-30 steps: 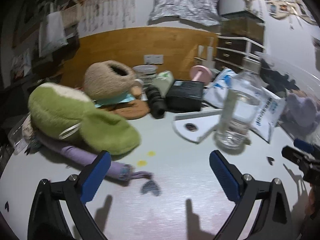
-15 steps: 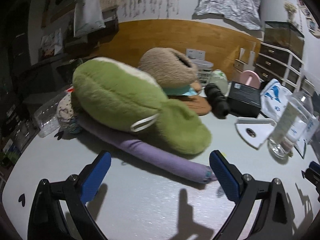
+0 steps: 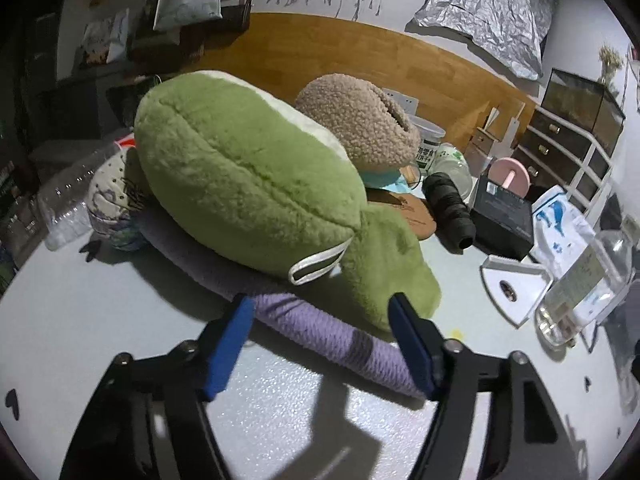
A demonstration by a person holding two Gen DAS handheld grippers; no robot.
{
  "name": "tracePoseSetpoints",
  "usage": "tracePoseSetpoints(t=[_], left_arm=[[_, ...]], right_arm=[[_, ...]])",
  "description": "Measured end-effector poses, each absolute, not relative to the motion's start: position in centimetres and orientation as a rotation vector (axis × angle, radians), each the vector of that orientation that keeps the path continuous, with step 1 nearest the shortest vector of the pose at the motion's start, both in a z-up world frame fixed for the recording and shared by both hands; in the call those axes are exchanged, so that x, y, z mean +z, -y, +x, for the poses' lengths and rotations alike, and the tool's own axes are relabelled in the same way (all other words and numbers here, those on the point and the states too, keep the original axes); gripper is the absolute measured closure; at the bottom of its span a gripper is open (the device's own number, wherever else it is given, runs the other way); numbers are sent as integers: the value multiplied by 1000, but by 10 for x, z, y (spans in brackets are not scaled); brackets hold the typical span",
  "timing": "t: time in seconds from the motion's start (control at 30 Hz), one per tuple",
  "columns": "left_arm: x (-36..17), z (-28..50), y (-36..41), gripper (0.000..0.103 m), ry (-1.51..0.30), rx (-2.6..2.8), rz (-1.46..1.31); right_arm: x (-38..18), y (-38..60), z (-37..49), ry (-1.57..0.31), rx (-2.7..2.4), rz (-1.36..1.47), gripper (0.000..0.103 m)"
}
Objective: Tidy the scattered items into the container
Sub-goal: 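Move both grippers toward the green avocado plush on the desk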
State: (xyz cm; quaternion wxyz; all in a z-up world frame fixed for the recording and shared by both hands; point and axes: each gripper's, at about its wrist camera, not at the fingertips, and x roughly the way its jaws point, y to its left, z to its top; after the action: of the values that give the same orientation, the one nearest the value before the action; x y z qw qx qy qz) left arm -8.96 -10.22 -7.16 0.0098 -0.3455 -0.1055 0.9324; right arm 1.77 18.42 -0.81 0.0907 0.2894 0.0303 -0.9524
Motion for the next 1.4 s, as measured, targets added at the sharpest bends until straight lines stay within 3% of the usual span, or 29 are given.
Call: tracePoseSetpoints(t=[0.43,0.67,0.7,0.73,0.8,0.87,0.93,1.0,1.1,1.17,1.2,1.4], left_arm=[[-61,-94,108,100,369,2813,-997],[-63,-100,106,101,339,2798,-1040],[-64,-101,107,101,350,2792,-1056],[-65,-102,108,101,361,2786,-1071],[-69,-104,108,99,379,2764,-1099],[-72,-107,107,89,390,2743,-1122],[-73,-109,104,68,395,2731,-1127],[-73,-114,101,61,407,2721,-1121],[-73,-122,97,61,425,2705,-1118],[-74,-128,95,79,445,2663,-1126],[-74,-129,95,94,451,2649,-1127],[-54,-115,99,97,430,2661,-997]], right_arm=[[-9,-128,-22,-351,-2706,811,64],[-15,-96,-35,-426,-2640,792,64],[-15,-93,-35,-427,-2639,784,60],[-16,-90,-35,-429,-2637,776,44],[-15,-86,-33,-444,-2644,753,31],[-14,-83,-31,-461,-2652,728,31],[-15,-82,-31,-458,-2654,724,31],[-16,-81,-32,-455,-2651,734,31],[-18,-79,-33,-457,-2652,739,31],[-20,-78,-33,-457,-2651,744,31],[-21,-78,-33,-457,-2651,745,31],[-25,-75,-35,-460,-2651,716,31]])
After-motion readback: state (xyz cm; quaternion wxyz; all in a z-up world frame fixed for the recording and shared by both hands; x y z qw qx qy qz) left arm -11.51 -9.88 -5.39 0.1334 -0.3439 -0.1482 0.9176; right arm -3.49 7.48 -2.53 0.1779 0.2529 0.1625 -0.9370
